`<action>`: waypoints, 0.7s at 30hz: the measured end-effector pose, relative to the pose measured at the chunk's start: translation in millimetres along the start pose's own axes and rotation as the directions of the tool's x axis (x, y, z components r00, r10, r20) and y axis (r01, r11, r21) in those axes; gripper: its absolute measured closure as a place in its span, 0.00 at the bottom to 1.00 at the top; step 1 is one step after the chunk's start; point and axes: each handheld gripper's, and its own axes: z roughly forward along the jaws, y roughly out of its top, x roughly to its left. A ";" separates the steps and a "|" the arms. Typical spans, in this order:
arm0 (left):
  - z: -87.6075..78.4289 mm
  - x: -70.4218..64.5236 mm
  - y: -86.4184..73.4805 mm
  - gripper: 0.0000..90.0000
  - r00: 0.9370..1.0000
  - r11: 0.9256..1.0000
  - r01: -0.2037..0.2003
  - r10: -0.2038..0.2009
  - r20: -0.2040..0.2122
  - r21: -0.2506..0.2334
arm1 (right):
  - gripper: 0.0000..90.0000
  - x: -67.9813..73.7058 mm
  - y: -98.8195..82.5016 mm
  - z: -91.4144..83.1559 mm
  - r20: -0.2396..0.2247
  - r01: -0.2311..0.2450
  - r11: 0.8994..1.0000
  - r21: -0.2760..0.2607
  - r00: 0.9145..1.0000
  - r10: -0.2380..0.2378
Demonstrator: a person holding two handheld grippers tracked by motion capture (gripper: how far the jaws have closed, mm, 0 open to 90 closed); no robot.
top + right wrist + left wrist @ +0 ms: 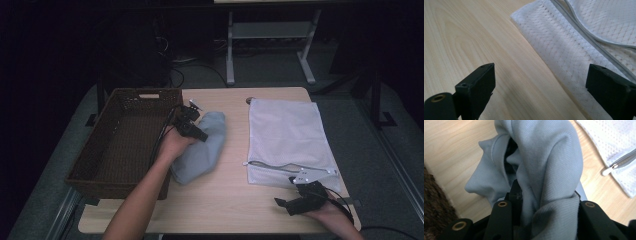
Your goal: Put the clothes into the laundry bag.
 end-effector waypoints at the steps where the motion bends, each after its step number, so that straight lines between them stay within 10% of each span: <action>1: 0.8 0.4 0.0 0.66 1.000 1.000 0.001 -0.001 0.001 0.003 | 0.09 0.1 0.0 0.1 0.000 0.001 1.000 0.001 1.000 -0.001; 21: -32.8 -6.7 1.5 0.21 1.000 0.988 -0.017 0.018 0.006 -0.152 | 0.09 -0.3 0.3 -0.8 -0.002 -0.002 1.000 -0.001 1.000 0.002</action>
